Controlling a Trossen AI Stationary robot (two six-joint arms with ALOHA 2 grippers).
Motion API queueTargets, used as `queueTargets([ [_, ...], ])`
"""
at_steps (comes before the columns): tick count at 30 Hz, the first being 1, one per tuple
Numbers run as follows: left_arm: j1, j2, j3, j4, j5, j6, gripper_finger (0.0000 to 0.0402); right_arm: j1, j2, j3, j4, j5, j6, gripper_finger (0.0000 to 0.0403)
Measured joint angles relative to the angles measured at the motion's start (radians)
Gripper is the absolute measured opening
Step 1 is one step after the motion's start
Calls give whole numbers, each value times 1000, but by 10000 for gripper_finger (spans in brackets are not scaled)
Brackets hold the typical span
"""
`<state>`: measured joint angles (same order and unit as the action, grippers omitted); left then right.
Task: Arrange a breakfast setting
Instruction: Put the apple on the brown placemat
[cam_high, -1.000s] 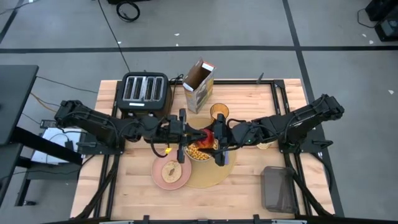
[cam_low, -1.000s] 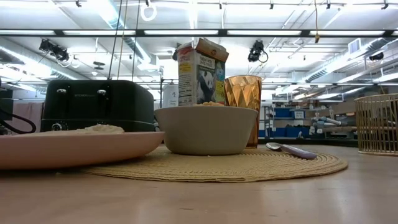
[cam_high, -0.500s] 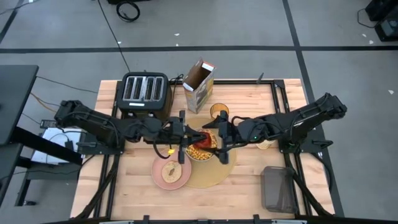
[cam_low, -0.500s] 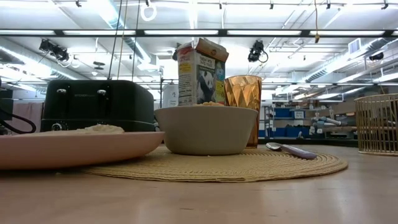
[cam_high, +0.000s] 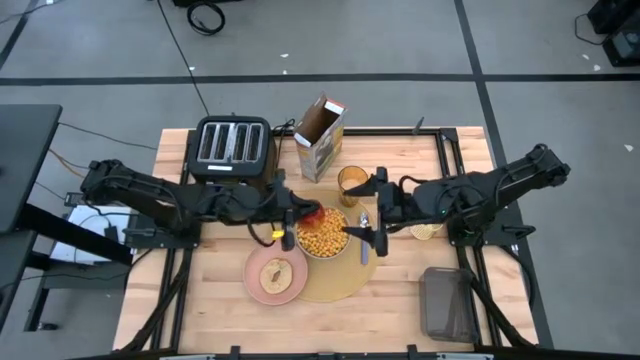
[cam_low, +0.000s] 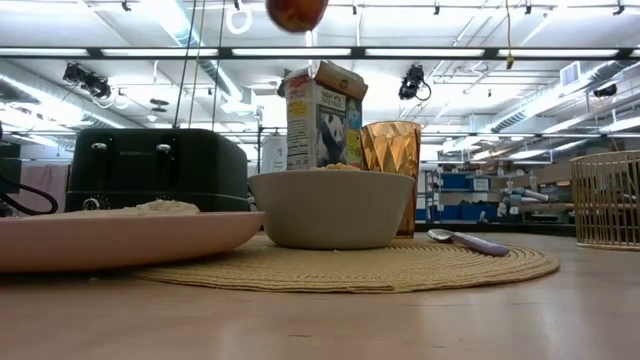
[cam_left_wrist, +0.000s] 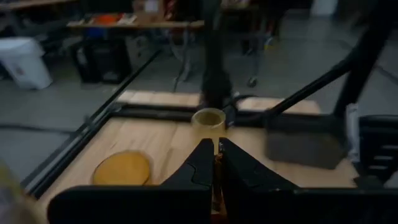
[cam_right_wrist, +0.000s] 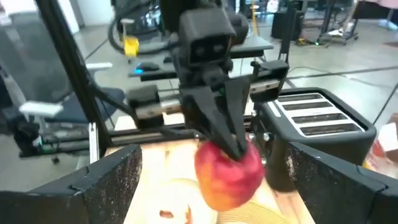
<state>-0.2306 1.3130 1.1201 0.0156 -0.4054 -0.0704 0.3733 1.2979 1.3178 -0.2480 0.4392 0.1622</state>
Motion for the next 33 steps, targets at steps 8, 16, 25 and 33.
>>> queueTargets([
  [8, 76, 1, 0, -47, -3, -22, 19, 37, -10, -1, -3, 13, 113, 396],
  [16, 104, -31, -145, 95, -2, -81, 19, 72, -9, -1, -10, 13, 255, 396],
  [25, 132, -116, -295, 169, -73, -24, 19, 74, -7, -2, -41, 70, 317, 396],
  [33, 217, -117, -435, 276, -88, -100, 19, 67, -7, -2, -47, 108, 370, 396],
])
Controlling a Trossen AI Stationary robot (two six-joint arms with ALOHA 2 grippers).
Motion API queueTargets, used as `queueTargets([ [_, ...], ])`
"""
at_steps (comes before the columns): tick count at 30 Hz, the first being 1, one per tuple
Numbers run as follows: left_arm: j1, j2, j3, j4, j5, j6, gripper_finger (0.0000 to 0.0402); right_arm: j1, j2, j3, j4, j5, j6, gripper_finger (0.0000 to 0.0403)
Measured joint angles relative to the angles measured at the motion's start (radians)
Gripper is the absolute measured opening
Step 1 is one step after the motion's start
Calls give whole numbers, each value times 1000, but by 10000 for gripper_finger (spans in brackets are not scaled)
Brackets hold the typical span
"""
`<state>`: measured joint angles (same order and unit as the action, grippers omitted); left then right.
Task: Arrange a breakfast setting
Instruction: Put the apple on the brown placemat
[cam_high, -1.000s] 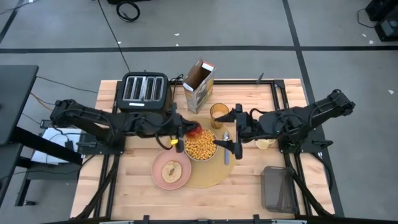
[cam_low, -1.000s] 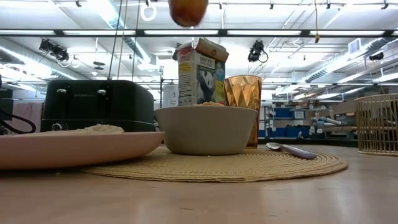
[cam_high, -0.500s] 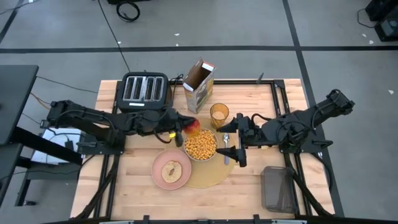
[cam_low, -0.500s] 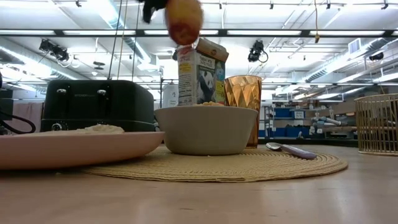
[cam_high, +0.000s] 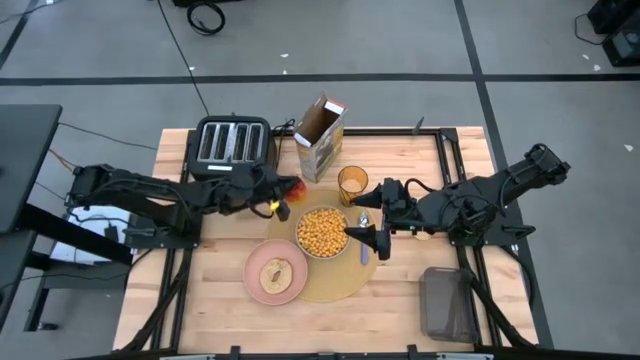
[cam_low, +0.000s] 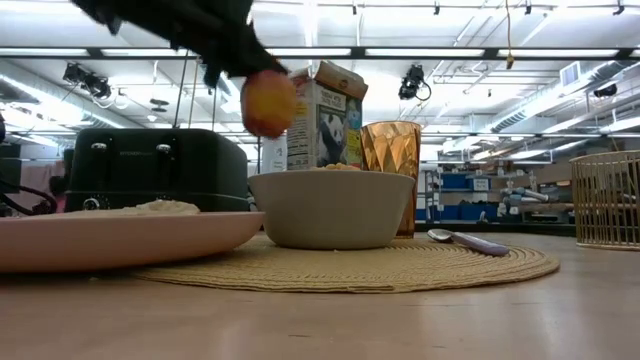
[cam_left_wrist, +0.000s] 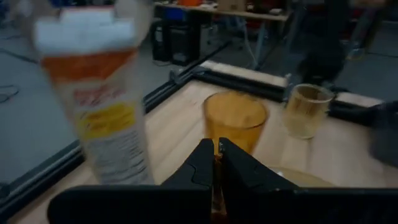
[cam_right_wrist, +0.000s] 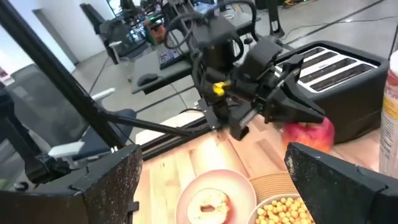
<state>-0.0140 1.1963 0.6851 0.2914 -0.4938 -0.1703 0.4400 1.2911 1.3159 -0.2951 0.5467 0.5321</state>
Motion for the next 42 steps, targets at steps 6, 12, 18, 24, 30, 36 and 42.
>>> queueTargets([
  [6, 31, 1, -85, 42, -8, -28, 19, 12, 33, 0, 10, 10, 52, 396],
  [12, 30, 1, -140, 72, -3, -61, 19, 35, 104, 0, 25, 10, 104, 396],
  [18, 22, 47, -215, 171, -8, -95, 19, 37, 186, 0, 128, -48, 128, 396],
  [24, 18, 123, -234, 246, -5, -124, 19, 35, 245, 0, 236, -71, 140, 393],
  [30, 3, 194, -235, 249, -14, -138, 19, 35, 255, 0, 249, -76, 148, 391],
  [36, -6, 249, -234, 281, -47, -161, 20, 35, 255, 0, 256, -76, 149, 391],
  [42, -7, 280, -234, 285, -55, -187, 20, 35, 255, 0, 257, -77, 148, 391],
])
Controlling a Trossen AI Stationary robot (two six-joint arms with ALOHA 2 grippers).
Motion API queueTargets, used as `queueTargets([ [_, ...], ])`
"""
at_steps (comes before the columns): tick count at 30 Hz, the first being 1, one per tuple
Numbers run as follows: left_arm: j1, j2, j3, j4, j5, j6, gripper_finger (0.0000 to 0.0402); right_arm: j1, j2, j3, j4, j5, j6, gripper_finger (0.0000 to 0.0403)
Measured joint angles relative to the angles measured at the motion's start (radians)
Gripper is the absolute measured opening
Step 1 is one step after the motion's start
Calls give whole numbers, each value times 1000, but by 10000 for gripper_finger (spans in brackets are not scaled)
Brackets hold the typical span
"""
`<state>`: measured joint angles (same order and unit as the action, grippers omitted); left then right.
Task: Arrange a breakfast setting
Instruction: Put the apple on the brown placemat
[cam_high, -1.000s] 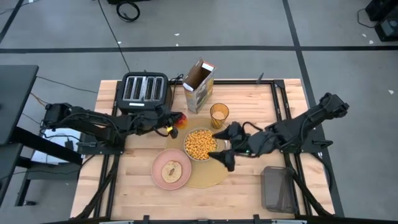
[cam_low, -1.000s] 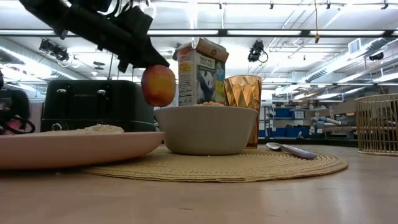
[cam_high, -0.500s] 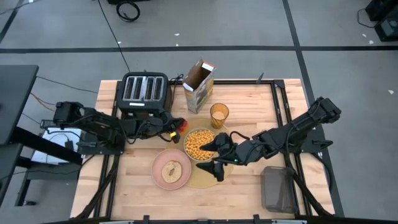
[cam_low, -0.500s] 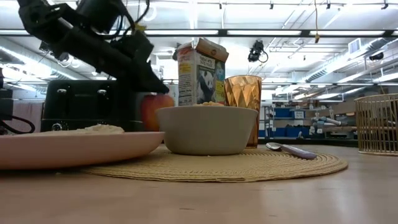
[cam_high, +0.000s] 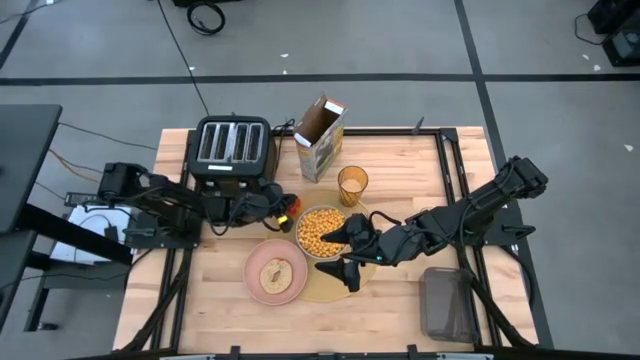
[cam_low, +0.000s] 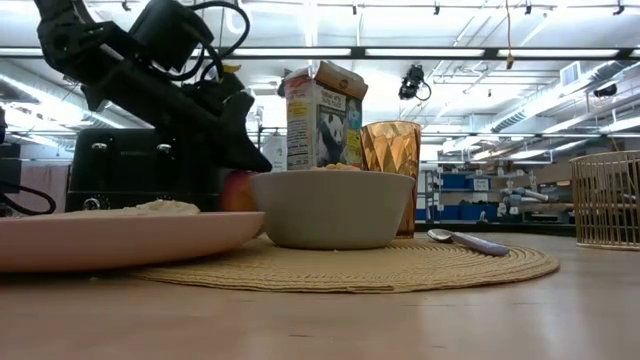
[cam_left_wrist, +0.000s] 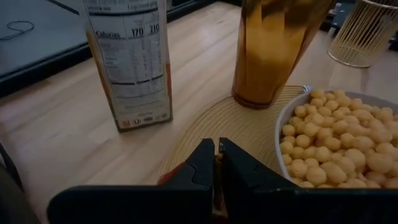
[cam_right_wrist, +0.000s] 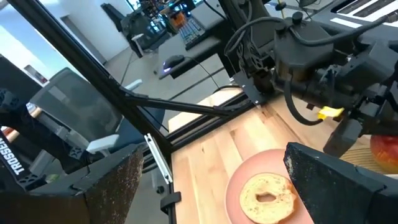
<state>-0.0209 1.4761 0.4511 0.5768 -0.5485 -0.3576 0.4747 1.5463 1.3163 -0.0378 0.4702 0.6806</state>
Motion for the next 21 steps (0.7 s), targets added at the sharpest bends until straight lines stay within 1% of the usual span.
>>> queueTargets([
  [7, 0, 16, 2, 2, -3, -23, 25, -1, 0, 0, 1, 0, 0, 391],
  [19, 1, 16, 1, -5, -5, 8, 78, 0, 0, 0, 1, -2, 24, 391],
  [21, 1, 16, 1, -5, -5, 8, 83, 0, 0, 0, 3, -25, 31, 391],
])
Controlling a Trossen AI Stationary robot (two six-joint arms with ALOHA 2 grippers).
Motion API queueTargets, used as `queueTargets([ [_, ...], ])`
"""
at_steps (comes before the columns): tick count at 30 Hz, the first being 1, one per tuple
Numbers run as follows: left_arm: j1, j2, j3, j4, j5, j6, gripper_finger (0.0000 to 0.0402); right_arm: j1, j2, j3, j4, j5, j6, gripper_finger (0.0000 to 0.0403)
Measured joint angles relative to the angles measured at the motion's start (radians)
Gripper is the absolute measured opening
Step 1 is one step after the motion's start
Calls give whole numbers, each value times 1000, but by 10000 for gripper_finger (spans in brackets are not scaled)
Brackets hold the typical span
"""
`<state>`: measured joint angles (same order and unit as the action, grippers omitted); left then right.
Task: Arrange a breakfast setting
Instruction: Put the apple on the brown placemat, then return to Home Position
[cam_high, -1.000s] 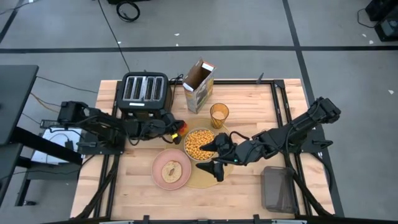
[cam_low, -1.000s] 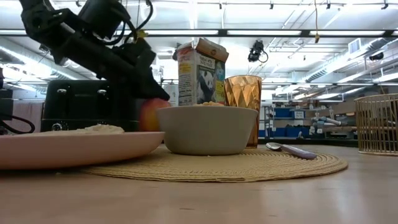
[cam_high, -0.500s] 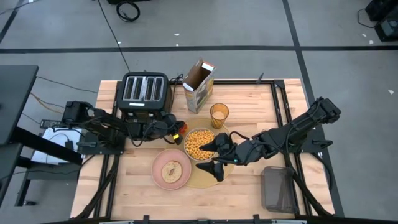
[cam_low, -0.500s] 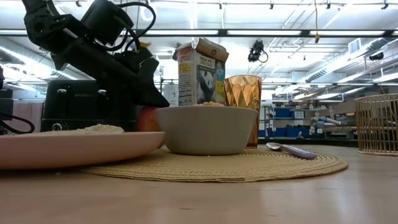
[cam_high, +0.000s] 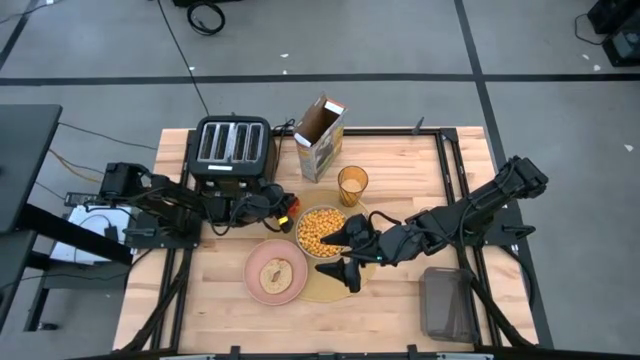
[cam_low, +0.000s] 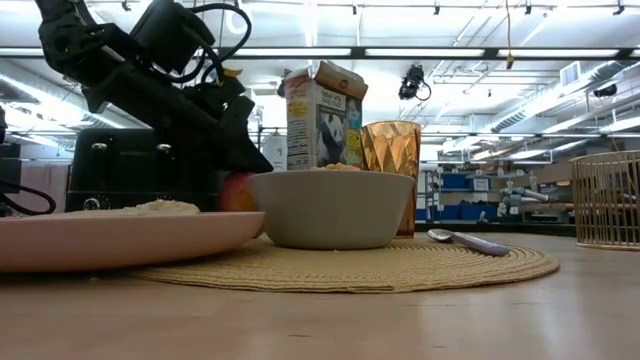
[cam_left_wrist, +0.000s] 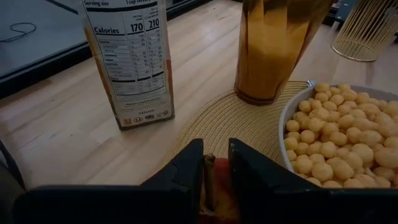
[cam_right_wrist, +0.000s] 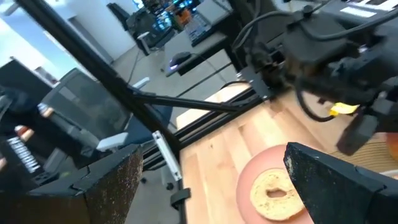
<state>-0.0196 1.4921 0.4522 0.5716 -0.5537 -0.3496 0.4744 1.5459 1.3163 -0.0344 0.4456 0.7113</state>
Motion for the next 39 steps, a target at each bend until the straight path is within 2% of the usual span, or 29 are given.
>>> queueTargets([
  [9, 0, -12, -1, -19, 1, 46, 123, 2, 0, 0, 7, -81, 25, 391],
  [16, 0, -44, -2, -65, 0, 48, 161, 2, 0, 0, 4, -85, 23, 391],
  [25, 0, -121, -2, -69, -10, 81, 165, 2, 0, 0, -4, -105, 19, 391],
  [31, -22, -253, -2, -68, -21, 85, 165, -4, -6, 0, -3, -54, 11, 390],
  [34, -47, -337, -2, -62, 39, 79, 165, -14, -6, 0, -5, -9, -16, 383],
  [39, -105, -453, -2, -47, 202, 65, 161, -78, -6, 0, 20, -77, -195, 346],
])
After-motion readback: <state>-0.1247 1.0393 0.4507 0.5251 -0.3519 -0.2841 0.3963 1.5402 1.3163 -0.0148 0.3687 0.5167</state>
